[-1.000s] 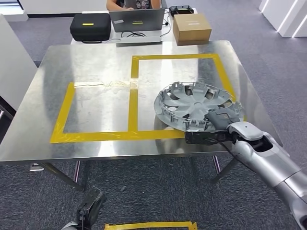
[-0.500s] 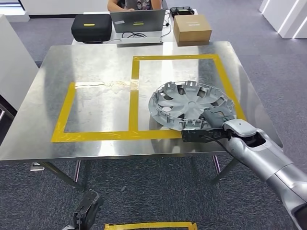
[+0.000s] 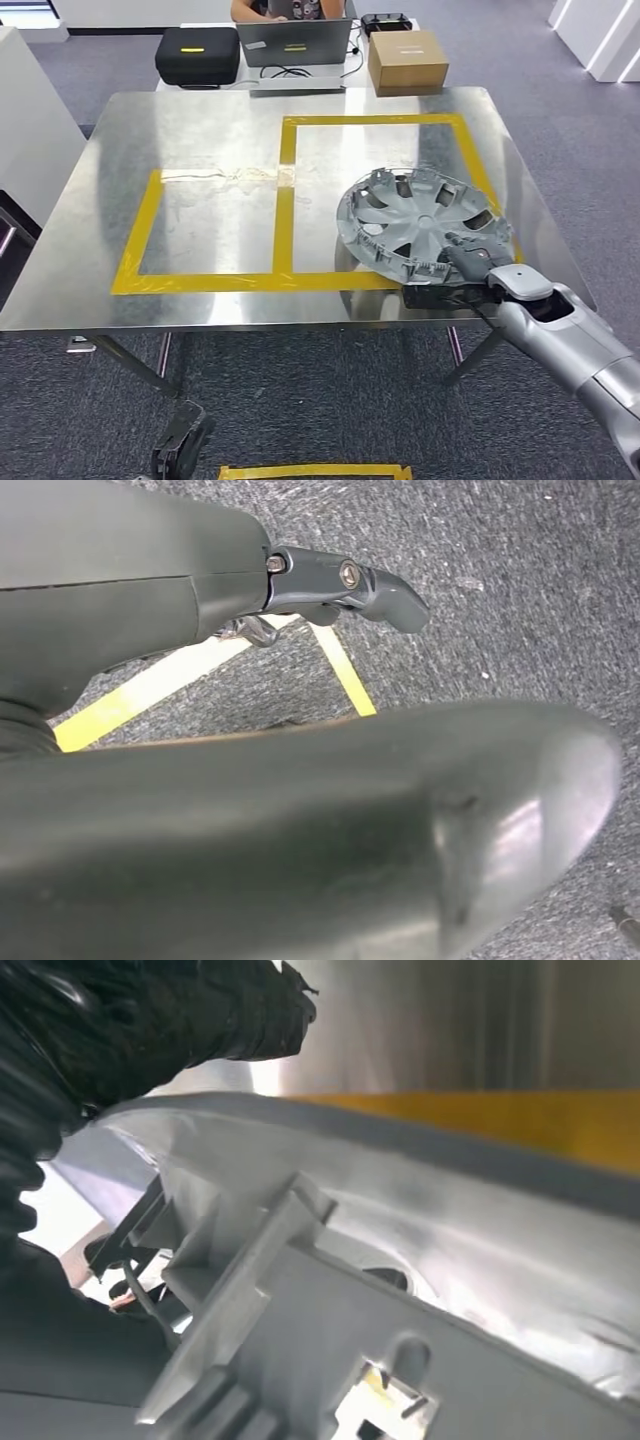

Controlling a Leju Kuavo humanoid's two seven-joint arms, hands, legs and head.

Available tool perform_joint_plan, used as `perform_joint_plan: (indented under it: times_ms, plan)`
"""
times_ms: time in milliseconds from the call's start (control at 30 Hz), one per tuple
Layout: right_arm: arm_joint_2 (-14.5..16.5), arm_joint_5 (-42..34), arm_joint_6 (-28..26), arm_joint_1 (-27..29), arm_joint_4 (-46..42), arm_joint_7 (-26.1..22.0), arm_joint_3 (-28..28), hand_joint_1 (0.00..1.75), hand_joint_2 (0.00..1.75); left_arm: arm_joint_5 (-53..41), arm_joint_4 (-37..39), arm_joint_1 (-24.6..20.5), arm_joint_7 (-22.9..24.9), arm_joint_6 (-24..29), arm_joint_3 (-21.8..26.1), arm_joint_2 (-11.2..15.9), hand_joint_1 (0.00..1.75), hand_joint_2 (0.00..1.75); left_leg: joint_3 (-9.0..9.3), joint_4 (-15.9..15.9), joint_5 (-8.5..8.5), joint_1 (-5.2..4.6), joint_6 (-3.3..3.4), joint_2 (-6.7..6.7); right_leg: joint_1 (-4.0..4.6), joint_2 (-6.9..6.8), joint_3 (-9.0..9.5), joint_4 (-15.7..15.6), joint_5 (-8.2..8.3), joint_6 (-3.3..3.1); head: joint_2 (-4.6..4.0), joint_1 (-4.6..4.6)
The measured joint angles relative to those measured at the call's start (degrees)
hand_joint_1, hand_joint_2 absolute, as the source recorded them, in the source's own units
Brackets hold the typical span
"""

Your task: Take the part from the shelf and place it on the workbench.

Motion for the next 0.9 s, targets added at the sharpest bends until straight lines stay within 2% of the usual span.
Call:
perform_joint_plan:
  times_ms: [167, 500, 600, 700, 800, 900]
  plan:
    - [-1.94, 1.37, 1.79, 1.89, -0.61, 2.2, 0.03, 0.0, 1.75, 0.01, 0.0, 0.29, -0.15, 0.16, 0.13, -0.03, 0.0, 0.0, -0.26, 0.0, 0.07, -0.02, 0.08, -0.05, -0.06, 0.07, -0.2, -0.01, 0.04, 0.04, 0.0, 0.01]
    - [-2.79, 4.66, 4.32, 1.55, -2.42, 4.49, 0.13, 0.0, 1.75, -0.59, 0.0, 0.21, -0.12, 0.33, 0.33, -0.09, 0.0, 0.0, -0.35, 0.01, 0.07, -0.02, 0.09, -0.08, -0.05, 0.03, -0.29, -0.01, 0.03, 0.04, 0.0, -0.01]
    - [-3.36, 7.69, 2.32, 2.1, -3.12, 6.21, 0.34, 0.0, 1.75, -0.54, 0.0, 0.31, -0.1, 0.96, 0.57, -0.09, 0.0, 0.0, -0.44, 0.01, 0.07, -0.02, 0.09, -0.1, -0.06, 0.0, -0.36, -0.01, 0.03, 0.04, 0.0, 0.0]
    - [-4.04, 11.67, -2.1, 3.5, -4.23, 8.34, 0.36, 0.0, 1.75, -0.51, 0.0, 0.66, -0.12, 1.21, 1.19, -0.14, 0.0, 0.0, -0.56, 0.01, 0.06, -0.01, 0.09, -0.11, -0.06, 0.0, -0.46, 0.0, 0.03, 0.05, 0.0, 0.0]
    - [-4.52, 17.45, -6.71, 4.88, -5.85, 10.36, 0.3, 0.0, 1.75, -0.54, 0.0, 1.02, -0.13, 1.58, 1.43, -0.3, 0.0, 0.0, -0.67, 0.02, 0.06, -0.01, 0.09, -0.11, -0.07, 0.0, -0.59, 0.0, 0.03, 0.05, 0.0, -0.01]
    - [-4.99, 23.02, -8.48, 5.62, -8.31, 11.61, -0.03, 0.0, 1.75, -0.61, 0.0, 1.28, -0.13, 1.97, 1.56, -0.56, 0.0, 0.0, -0.76, 0.02, 0.06, 0.0, 0.09, -0.11, -0.07, 0.0, -0.7, 0.0, 0.03, 0.04, 0.0, -0.01]
